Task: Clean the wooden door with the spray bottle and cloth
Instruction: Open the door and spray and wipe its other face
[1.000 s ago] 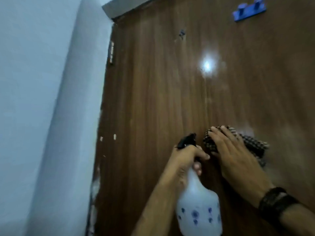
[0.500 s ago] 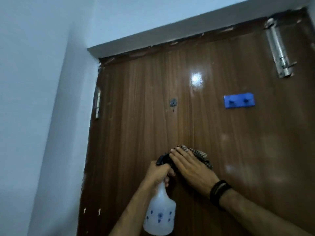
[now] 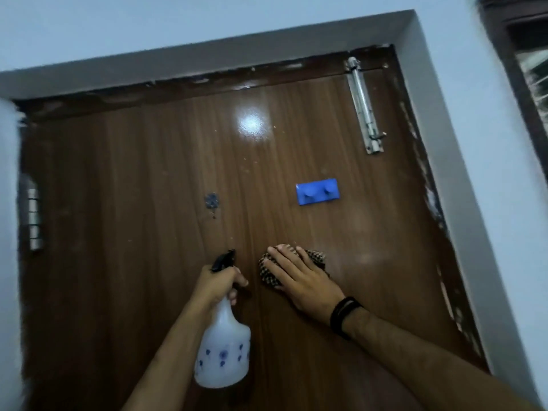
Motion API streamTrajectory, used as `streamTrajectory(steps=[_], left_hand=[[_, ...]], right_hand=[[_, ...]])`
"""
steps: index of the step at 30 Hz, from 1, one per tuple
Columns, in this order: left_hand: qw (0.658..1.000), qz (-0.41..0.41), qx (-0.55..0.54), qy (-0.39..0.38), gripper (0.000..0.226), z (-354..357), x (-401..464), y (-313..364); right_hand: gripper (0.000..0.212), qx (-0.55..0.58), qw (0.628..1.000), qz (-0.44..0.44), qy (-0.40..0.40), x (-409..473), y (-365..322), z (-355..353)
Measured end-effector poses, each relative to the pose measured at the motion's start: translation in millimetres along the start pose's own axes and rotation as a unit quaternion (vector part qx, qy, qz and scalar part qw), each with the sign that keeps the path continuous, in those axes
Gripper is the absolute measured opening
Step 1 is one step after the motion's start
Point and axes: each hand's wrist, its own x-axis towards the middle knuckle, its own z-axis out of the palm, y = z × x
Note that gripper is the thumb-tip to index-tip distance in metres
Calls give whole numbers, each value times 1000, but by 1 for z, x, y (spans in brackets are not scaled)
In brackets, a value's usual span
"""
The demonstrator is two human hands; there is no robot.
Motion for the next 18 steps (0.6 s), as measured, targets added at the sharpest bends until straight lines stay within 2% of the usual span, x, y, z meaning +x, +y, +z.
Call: streamTrajectory(steps=[2,5,9,13,18], left_hand=[[1000,0,5,-19,18,12,-6,-13],[999,-1,18,-45,18,30,-9,-28],[998,3,12,-64,16,50,-12,-38],[996,-14,-3,-87,20,75,-24,-48],[994,-36,13,-107,22,109,-55,-83]], right_hand=[[55,13,999,29,-11,-25,9,-2],[55,60,985,164,-9,-39,32,-17],[57,110,951,289,-19,-39,60,-41],[57,96,953,283,-52,-69,50,-44],[59,103,949,271,-126,-151,24,-42]])
